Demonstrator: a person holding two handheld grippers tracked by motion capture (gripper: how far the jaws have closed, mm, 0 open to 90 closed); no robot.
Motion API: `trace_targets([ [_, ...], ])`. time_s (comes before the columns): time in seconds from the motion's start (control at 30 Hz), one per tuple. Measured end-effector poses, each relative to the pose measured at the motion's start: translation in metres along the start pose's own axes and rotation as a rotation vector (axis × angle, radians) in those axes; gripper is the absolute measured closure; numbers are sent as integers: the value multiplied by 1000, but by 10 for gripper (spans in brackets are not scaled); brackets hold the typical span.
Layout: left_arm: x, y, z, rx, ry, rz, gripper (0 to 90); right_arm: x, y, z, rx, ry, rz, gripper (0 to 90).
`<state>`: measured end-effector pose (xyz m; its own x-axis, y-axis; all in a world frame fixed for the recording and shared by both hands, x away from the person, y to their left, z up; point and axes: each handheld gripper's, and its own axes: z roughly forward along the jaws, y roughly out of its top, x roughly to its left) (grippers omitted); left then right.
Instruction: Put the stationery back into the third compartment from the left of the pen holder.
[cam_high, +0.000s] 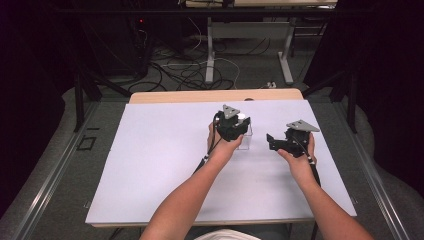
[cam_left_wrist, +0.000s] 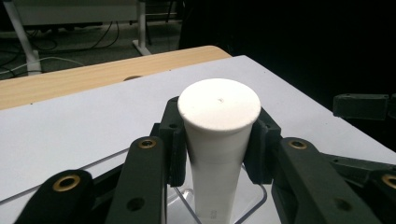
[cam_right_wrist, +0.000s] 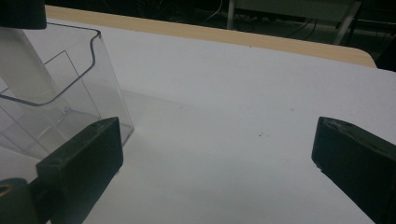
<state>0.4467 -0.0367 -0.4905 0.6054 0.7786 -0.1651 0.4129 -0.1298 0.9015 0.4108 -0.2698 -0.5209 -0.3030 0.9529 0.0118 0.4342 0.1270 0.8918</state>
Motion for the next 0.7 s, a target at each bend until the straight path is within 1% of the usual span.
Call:
trace_targets([
  [0.13,0,0,0,5,-3,14,656,0,0,1,3,3,1,18],
  [0.27,0,1,-2,-11,3,20,526,0,-1,1,7,7,8,19],
  [0.3,0,2,-3,-18,-2,21,490,0,-1,1,6,7,5,20],
  [0.33,0,3,-4,-19,-1,23,456,0,-1,1,11,4,11,20],
  [0.37,0,4,-6,-23,-2,28,435,-1,-1,1,5,5,2,21],
  [0.4,0,6,-9,-28,-1,33,418,-1,-1,1,7,5,12,21],
  [0.53,2,11,-19,-42,-15,30,360,-1,-1,1,8,2,13,22],
  [0.6,4,13,-24,-40,-23,37,346,-1,-1,0,7,1,14,22],
  [0.67,7,14,-31,-48,-27,34,337,-1,0,0,6,3,14,22],
  [0.7,8,15,-34,-44,-20,23,336,-1,0,0,6,3,13,22],
])
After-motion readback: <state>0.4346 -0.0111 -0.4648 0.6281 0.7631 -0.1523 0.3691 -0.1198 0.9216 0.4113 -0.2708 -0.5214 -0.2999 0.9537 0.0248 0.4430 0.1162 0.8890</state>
